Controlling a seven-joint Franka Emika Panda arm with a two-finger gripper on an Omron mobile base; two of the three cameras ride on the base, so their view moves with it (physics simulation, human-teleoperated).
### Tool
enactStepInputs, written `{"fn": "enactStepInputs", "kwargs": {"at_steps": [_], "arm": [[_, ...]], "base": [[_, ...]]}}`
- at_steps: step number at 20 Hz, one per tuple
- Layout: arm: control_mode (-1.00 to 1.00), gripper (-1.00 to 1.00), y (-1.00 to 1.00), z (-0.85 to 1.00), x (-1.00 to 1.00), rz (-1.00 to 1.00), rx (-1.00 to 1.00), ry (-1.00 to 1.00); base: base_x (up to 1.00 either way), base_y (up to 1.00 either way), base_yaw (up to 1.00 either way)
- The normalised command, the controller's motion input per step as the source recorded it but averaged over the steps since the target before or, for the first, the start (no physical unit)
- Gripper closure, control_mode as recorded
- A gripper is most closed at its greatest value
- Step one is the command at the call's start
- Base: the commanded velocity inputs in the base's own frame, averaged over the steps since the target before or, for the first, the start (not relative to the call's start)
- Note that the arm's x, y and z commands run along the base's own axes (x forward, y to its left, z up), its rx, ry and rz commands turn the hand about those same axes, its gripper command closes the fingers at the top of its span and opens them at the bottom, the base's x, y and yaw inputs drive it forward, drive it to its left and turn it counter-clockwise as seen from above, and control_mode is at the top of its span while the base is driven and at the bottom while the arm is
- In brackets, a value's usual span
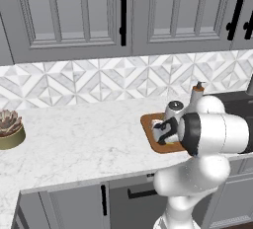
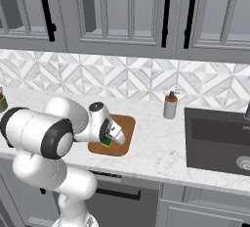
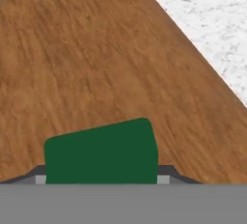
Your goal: Pick up the sponge from the counter and clean the cutting board by briefly scrubbing or pressing down on the cutting board. Once finished, release the sponge.
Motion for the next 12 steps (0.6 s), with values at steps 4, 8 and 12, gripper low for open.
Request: {"fn": "enactStepInputs", "kwargs": {"at_steps": [4, 8, 12], "arm": [[-1.00, 1.00, 0.00, -0.26, -0.81, 0.00, 0.00, 0.00], [-1.00, 1.00, 0.00, -0.18, -0.74, 0.00, 0.00, 0.00], [-1.00, 1.00, 0.00, -0.01, -0.64, 0.00, 0.00, 0.03]], "base": [[0.00, 0.00, 0.00], [0.00, 0.00, 0.00], [0.00, 0.00, 0.00]]}}
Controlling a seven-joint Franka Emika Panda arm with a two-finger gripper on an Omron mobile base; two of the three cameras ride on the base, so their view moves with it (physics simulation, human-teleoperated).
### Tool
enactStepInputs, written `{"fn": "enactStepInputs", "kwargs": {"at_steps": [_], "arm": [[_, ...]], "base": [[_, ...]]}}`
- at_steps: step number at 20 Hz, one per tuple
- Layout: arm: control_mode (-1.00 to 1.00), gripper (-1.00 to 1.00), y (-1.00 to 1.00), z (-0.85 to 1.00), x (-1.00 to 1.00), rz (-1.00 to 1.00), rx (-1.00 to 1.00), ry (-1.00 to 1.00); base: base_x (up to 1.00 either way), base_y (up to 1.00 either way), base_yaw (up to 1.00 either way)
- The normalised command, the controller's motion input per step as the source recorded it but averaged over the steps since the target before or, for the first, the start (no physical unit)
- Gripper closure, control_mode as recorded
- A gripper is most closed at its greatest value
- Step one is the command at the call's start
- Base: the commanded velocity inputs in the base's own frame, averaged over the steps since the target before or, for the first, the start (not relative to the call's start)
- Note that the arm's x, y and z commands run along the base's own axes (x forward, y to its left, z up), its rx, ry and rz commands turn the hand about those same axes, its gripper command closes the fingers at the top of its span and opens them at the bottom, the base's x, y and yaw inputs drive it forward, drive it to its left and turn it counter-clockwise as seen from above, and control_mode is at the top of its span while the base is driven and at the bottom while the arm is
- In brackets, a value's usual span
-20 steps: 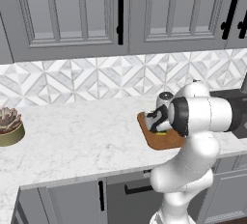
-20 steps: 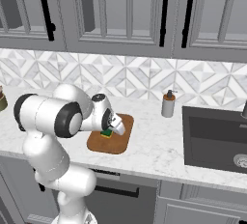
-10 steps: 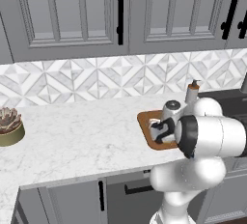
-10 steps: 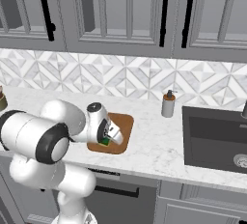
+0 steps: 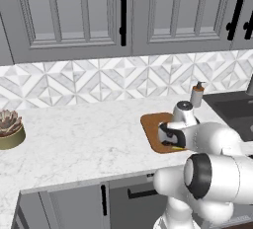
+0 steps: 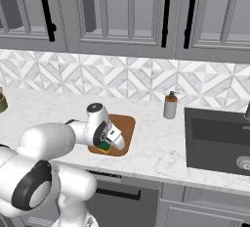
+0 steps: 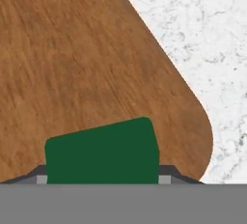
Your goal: Pick up the sponge from the counter and clean the cutting board by briefly scrubbing or pressing down on the cutting board. Once finished, release the sponge.
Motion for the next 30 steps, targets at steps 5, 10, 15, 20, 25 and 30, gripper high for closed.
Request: {"fn": "enactStepInputs", "kwargs": {"at_steps": [5, 10, 15, 20, 25, 30], "arm": [[-1.00, 1.00, 0.00, 0.00, -0.45, 0.00, 0.00, 0.05], [-1.00, 1.00, -0.20, 0.08, 0.09, 0.00, 0.00, 0.02], [-1.00, 1.00, -0.29, 0.20, 0.33, 0.01, 0.00, 0.00], [-1.00, 1.00, -0.07, 0.36, 0.47, 0.02, 0.00, 0.00], [-1.00, 1.00, 0.00, 0.13, 0.73, 0.03, 0.00, 0.00], [-1.00, 1.00, -0.15, 0.00, 0.75, 0.04, 0.00, 0.00]], "base": [[0.00, 0.00, 0.00], [0.00, 0.00, 0.00], [0.00, 0.00, 0.00], [0.00, 0.00, 0.00], [0.00, 0.00, 0.00], [0.00, 0.00, 0.00]]}}
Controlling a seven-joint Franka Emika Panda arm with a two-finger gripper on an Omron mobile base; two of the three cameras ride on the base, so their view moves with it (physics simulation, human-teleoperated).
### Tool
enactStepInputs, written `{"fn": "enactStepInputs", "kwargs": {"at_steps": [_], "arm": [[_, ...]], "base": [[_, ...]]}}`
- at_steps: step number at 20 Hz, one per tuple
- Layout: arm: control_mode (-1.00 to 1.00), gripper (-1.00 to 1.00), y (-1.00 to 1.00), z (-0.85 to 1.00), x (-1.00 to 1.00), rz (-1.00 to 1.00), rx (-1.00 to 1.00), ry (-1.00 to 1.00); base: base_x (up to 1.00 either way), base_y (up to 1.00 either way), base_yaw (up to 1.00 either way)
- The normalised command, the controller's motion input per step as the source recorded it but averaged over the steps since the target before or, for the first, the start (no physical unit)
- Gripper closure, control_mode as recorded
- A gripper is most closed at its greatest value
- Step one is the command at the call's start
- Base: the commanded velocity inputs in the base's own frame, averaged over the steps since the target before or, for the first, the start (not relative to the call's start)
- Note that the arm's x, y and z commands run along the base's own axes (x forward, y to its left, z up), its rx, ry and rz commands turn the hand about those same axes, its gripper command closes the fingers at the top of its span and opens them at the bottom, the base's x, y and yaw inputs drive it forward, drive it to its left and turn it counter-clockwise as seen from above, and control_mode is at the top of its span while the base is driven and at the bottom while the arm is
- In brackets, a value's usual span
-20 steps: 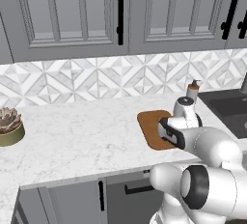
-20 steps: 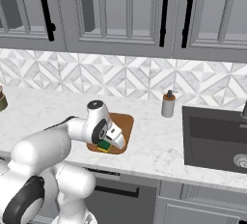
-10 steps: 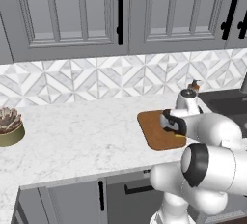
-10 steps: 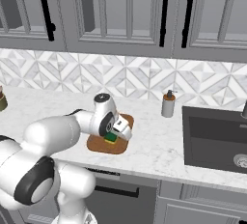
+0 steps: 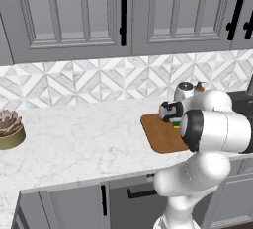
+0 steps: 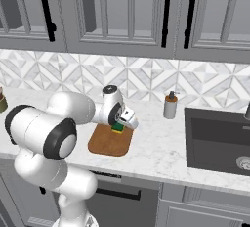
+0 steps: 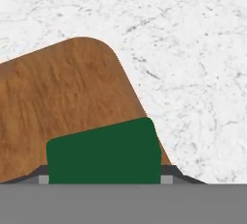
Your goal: Pick up the sponge from the counter and clean the cutting board by briefly scrubbing or pressing down on the cutting board. Once finished, release the sponge.
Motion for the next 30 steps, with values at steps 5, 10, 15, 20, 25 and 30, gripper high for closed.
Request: {"fn": "enactStepInputs", "kwargs": {"at_steps": [5, 10, 15, 20, 25, 30], "arm": [[-1.00, 1.00, -0.15, -0.03, 0.22, 0.08, 0.00, 0.00], [-1.00, 1.00, 0.02, 0.00, 0.17, 0.07, 0.00, -0.02], [-1.00, 1.00, 0.02, 0.00, 0.13, 0.02, 0.00, -0.04], [-1.00, 1.00, 0.01, -0.03, 0.02, 0.00, 0.00, -0.07], [-1.00, 1.00, 0.00, -0.23, 0.00, 0.00, 0.00, -0.07], [-1.00, 1.00, 0.01, -0.44, -0.01, 0.00, 0.00, -0.04]], "base": [[0.00, 0.00, 0.00], [0.00, 0.00, 0.00], [0.00, 0.00, 0.00], [0.00, 0.00, 0.00], [0.00, 0.00, 0.00], [0.00, 0.00, 0.00]]}}
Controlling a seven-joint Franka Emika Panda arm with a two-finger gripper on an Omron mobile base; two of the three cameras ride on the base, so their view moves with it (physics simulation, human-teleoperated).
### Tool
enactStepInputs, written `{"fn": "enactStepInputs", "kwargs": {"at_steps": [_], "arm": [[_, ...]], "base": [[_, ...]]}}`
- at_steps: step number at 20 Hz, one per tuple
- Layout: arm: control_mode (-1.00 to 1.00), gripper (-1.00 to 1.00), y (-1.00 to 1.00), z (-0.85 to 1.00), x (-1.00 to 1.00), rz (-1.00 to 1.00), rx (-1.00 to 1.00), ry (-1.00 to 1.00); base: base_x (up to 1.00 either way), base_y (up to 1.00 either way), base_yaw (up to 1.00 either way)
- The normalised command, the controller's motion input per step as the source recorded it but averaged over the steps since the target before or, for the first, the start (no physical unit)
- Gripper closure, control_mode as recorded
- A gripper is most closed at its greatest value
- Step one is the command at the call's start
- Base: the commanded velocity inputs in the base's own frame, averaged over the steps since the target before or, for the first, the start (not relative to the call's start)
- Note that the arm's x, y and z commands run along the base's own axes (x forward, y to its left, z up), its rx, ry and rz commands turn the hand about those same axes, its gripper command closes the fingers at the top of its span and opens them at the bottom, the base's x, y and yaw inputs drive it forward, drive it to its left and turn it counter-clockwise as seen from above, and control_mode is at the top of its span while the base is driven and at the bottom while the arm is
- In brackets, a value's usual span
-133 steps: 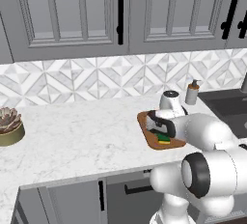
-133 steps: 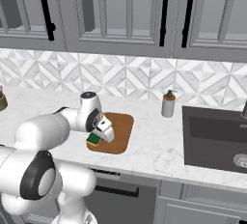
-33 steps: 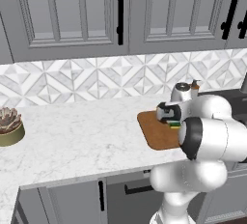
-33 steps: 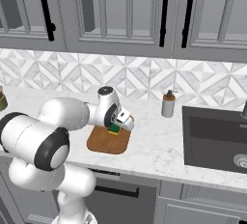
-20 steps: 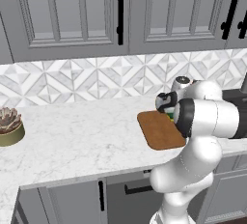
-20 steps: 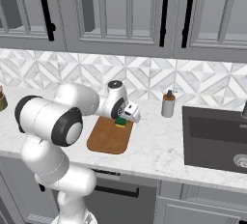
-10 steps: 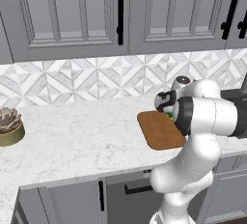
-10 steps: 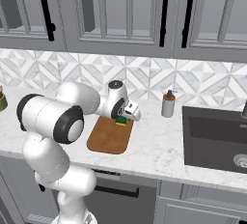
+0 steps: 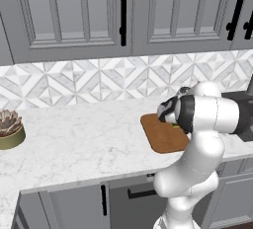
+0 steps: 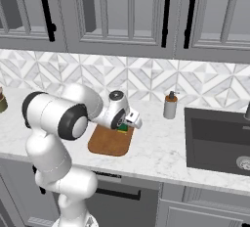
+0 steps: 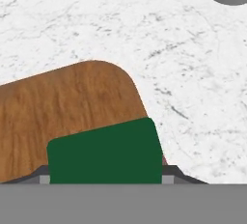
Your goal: Pick up the sponge from the counter and clean the cutting board by briefly scrubbing or pressing down on the cutting board. Once finished, release the sponge.
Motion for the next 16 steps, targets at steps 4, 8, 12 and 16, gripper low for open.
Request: {"fn": "enactStepInputs", "kwargs": {"at_steps": [4, 8, 12, 16], "arm": [[-1.00, 1.00, 0.00, -0.47, 0.00, 0.00, 0.00, -0.01], [-1.00, 1.00, 0.00, -0.43, -0.01, 0.00, 0.00, 0.00], [-1.00, 1.00, 0.00, -0.42, -0.01, 0.00, 0.00, 0.00], [-1.00, 1.00, 0.00, -0.42, -0.05, 0.00, 0.00, 0.01]], "base": [[0.00, 0.00, 0.00], [0.00, 0.00, 0.00], [0.00, 0.00, 0.00], [0.00, 0.00, 0.00]]}}
